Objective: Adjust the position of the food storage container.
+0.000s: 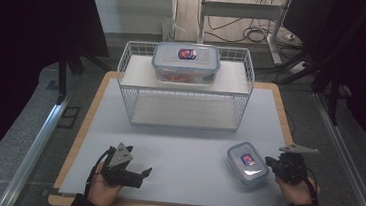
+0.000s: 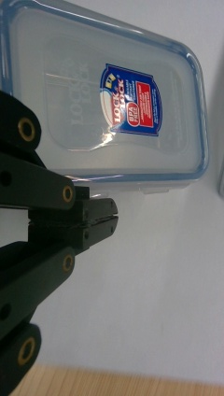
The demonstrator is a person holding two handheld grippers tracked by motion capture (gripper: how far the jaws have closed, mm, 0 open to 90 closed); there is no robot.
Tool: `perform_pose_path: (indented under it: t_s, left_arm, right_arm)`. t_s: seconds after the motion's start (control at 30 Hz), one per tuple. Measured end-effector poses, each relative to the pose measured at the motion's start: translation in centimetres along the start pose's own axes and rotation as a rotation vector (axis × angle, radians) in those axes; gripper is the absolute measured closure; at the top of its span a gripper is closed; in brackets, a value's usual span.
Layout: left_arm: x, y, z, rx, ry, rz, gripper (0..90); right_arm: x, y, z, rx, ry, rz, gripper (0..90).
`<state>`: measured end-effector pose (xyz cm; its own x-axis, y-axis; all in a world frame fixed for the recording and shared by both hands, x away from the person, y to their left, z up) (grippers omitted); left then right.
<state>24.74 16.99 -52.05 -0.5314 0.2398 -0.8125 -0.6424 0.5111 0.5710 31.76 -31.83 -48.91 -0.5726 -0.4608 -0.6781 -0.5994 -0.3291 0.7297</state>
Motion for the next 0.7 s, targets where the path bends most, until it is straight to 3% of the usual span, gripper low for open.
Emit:
perform_pose_path:
  t_s: [0.53,0.7]
  left_arm:
    - [0.0,-0.2,-0.2,0.012,-0.001,0.01,2.7]
    - [0.1,-0.1,-0.1,0.009,0.002,0.012,2.7]
  right_arm:
    - [-3.2,-3.5,6.7,-0.192,0.139,0.004,89.9]
    - [-2.6,-3.0,6.9,-0.219,0.128,0.009,89.9]
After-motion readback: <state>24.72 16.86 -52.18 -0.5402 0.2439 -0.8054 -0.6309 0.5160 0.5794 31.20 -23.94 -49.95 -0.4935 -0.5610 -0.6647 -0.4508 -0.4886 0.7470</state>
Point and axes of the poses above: each handheld gripper's, and its own axes: y roughly backward along the jaws, x roughly out of its underside, z roughly to its left, the point moved 1 cm from there along -y, roughly forward along the jaws, and after that the axes turned 9 degrees about y, right-handed, at the moved point
